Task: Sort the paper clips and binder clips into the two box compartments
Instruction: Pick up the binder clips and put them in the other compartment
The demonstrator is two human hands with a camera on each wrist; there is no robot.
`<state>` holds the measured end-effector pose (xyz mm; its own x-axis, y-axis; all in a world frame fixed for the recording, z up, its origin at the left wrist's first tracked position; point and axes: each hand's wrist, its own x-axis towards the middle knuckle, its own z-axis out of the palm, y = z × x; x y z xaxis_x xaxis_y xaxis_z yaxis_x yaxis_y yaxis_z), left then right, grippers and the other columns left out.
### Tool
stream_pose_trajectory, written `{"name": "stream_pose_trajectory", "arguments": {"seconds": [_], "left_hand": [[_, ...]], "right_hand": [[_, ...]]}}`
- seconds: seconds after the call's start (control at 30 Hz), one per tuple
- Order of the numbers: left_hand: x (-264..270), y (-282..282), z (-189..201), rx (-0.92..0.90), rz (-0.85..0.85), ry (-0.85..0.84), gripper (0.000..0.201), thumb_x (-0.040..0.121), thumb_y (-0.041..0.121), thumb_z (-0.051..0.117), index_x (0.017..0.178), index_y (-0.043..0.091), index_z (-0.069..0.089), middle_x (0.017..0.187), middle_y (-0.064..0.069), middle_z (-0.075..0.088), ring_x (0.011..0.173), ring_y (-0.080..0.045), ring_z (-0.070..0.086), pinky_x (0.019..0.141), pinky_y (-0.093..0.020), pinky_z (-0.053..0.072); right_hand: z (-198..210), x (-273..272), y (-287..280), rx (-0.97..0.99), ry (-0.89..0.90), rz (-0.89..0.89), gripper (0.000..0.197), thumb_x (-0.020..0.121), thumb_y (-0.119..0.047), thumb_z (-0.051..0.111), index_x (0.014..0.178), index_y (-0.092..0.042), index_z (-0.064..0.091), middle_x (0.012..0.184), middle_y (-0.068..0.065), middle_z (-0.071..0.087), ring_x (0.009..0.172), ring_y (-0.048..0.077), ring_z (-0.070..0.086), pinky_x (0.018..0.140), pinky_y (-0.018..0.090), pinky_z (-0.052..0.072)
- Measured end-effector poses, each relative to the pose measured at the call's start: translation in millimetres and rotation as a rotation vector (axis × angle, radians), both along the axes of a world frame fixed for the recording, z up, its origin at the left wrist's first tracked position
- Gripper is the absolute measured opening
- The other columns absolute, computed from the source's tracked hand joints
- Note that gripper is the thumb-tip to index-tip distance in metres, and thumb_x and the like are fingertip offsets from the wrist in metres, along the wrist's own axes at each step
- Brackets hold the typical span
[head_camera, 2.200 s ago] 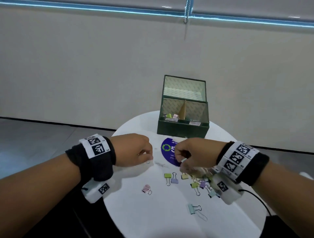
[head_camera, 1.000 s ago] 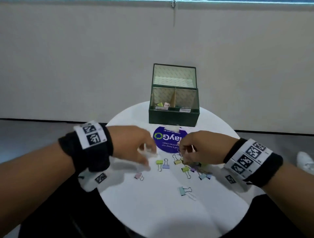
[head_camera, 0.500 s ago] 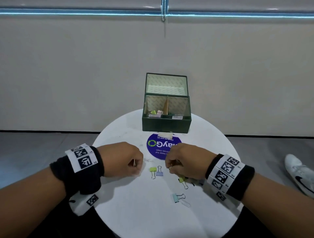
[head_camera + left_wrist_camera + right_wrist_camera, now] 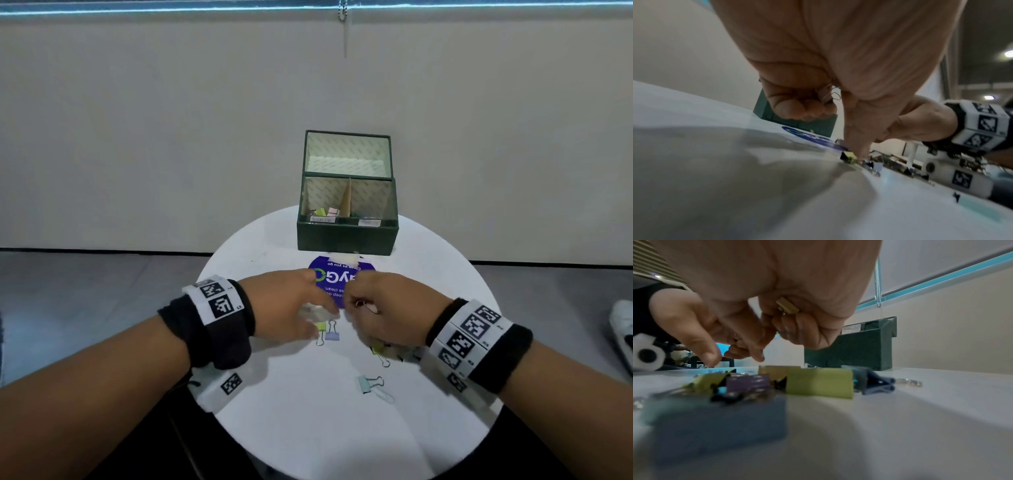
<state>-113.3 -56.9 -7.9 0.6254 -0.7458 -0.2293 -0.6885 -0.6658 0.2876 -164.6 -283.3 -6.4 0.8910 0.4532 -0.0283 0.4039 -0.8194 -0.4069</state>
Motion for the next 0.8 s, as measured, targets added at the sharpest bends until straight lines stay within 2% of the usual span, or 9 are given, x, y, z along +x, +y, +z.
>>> {"name": "stream_pose_trajectory", "arguments": {"seconds": [0.07, 0.13, 0.23, 0.3, 0.4, 0.5, 0.67, 0.73, 0.8], "left_hand": [[1, -2, -4, 0.070, 0.006, -0.024, 0.040, 0.073, 0.060, 0.062, 0.112, 0.051, 0.060, 0.120, 0.016, 0.051, 0.104, -0.010, 0.058, 0.089, -0.035, 0.052], [1, -1, -3, 0.079, -0.009, -0.068, 0.031, 0.077, 0.058, 0.065, 0.106, 0.048, 0.064, 0.118, 0.016, 0.051, 0.102, -0.008, 0.056, 0.087, -0.036, 0.052], [1, 2, 1, 0.056, -0.034, -0.086, 0.025, 0.080, 0.053, 0.069, 0.102, 0.042, 0.065, 0.116, 0.019, 0.051, 0.099, -0.001, 0.051, 0.085, -0.024, 0.048], [5, 6, 5, 0.041, -0.013, -0.062, 0.022, 0.080, 0.051, 0.071, 0.095, 0.037, 0.063, 0.102, 0.020, 0.051, 0.088, 0.001, 0.050, 0.075, -0.017, 0.041], [19, 11, 18, -0.033, 0.024, -0.051, 0.021, 0.080, 0.045, 0.074, 0.083, 0.036, 0.056, 0.080, 0.017, 0.047, 0.074, 0.000, 0.047, 0.064, -0.015, 0.034], [43, 6, 41, -0.150, 0.147, -0.106, 0.019, 0.084, 0.041, 0.073, 0.083, 0.030, 0.058, 0.073, 0.013, 0.047, 0.066, -0.004, 0.045, 0.058, -0.016, 0.033], [95, -29, 65, -0.356, 0.412, -0.210, 0.014, 0.088, 0.030, 0.070, 0.085, 0.027, 0.056, 0.079, 0.009, 0.054, 0.073, -0.013, 0.051, 0.062, -0.025, 0.039], [108, -43, 69, -0.352, 0.451, -0.197, 0.016, 0.086, 0.026, 0.070, 0.096, 0.027, 0.058, 0.094, 0.005, 0.059, 0.083, -0.016, 0.056, 0.071, -0.027, 0.044], [116, -50, 75, -0.268, 0.448, -0.227, 0.036, 0.084, 0.024, 0.071, 0.117, 0.026, 0.058, 0.116, 0.001, 0.060, 0.095, -0.019, 0.059, 0.082, -0.031, 0.050]], "right_hand": [[0, -2, 7, -0.069, 0.071, 0.052, 0.020, 0.087, -0.038, 0.067, 0.106, -0.035, 0.067, 0.110, -0.013, 0.060, 0.096, 0.010, 0.055, 0.082, 0.028, 0.048], [-1, 0, 12, -0.158, 0.101, 0.065, 0.031, 0.085, -0.045, 0.071, 0.115, -0.039, 0.067, 0.105, -0.014, 0.054, 0.091, 0.009, 0.051, 0.075, 0.027, 0.044], [-4, 4, 15, -0.176, 0.073, 0.074, 0.030, 0.084, -0.049, 0.071, 0.110, -0.036, 0.069, 0.098, -0.016, 0.047, 0.088, 0.010, 0.048, 0.070, 0.027, 0.039], [-5, 4, 14, -0.152, 0.052, 0.061, 0.031, 0.082, -0.051, 0.072, 0.109, -0.036, 0.067, 0.096, -0.017, 0.046, 0.086, 0.010, 0.048, 0.069, 0.027, 0.039], [-5, 3, 13, -0.118, 0.081, 0.080, 0.039, 0.082, -0.049, 0.072, 0.119, -0.041, 0.064, 0.099, -0.015, 0.050, 0.078, 0.007, 0.050, 0.066, 0.026, 0.042], [-5, 2, 16, -0.105, 0.127, 0.107, 0.034, 0.087, -0.043, 0.070, 0.121, -0.040, 0.068, 0.094, -0.013, 0.051, 0.067, 0.004, 0.051, 0.061, 0.024, 0.044], [-6, 0, 16, -0.075, 0.064, 0.126, 0.025, 0.093, -0.044, 0.061, 0.114, -0.033, 0.070, 0.102, -0.011, 0.058, 0.087, 0.012, 0.056, 0.076, 0.031, 0.051], [-6, -1, 15, -0.032, 0.023, 0.108, 0.024, 0.094, -0.045, 0.056, 0.108, -0.032, 0.070, 0.102, -0.012, 0.059, 0.086, 0.010, 0.057, 0.075, 0.030, 0.051], [-7, -1, 14, 0.010, -0.033, 0.091, 0.023, 0.094, -0.044, 0.052, 0.104, -0.030, 0.069, 0.104, -0.012, 0.060, 0.089, 0.010, 0.057, 0.077, 0.030, 0.051]]}}
